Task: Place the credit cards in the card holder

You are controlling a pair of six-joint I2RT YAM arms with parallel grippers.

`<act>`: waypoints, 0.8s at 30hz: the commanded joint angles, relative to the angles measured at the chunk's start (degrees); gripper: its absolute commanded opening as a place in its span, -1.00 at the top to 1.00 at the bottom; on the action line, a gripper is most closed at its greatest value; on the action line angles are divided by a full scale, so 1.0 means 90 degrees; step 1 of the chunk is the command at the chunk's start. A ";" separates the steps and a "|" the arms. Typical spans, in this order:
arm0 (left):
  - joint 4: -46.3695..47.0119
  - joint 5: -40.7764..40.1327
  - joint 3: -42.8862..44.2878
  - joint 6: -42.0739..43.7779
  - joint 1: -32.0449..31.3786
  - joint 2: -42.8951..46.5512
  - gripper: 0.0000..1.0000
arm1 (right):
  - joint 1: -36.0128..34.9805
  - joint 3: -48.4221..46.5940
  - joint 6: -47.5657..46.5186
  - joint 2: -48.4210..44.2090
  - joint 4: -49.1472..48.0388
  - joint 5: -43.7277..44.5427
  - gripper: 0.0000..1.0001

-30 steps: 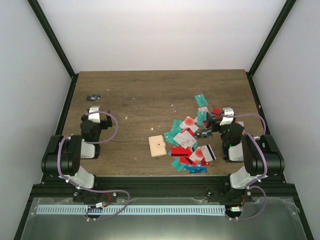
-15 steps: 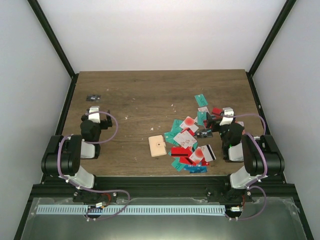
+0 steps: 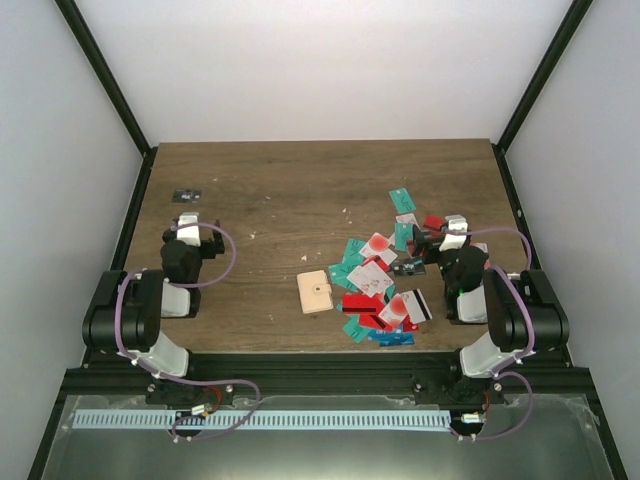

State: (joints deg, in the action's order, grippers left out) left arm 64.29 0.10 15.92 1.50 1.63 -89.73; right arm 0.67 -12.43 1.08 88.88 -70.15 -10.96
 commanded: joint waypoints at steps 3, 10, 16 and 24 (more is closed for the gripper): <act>0.0317 0.0031 0.0028 -0.0070 0.0019 0.0044 -1.00 | 0.0035 -0.0152 -0.0022 -0.0054 -0.0218 -0.0032 -1.00; 0.0317 0.0031 0.0028 -0.0069 0.0016 0.0042 -1.00 | 0.0041 -0.0143 -0.0023 -0.0042 -0.0240 -0.0032 -1.00; 0.0317 0.0032 0.0031 -0.0069 0.0014 0.0051 -1.00 | 0.0038 -0.0192 -0.0023 -0.0010 -0.0192 -0.0032 -1.00; 0.0318 0.0031 0.0028 -0.0069 0.0016 0.0048 -1.00 | 0.0035 -0.0241 -0.0014 -0.0038 -0.0035 -0.0022 -1.00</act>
State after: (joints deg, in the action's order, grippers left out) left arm 64.31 0.10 15.92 1.50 1.63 -89.73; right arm 0.67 -13.85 1.08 88.92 -69.38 -11.14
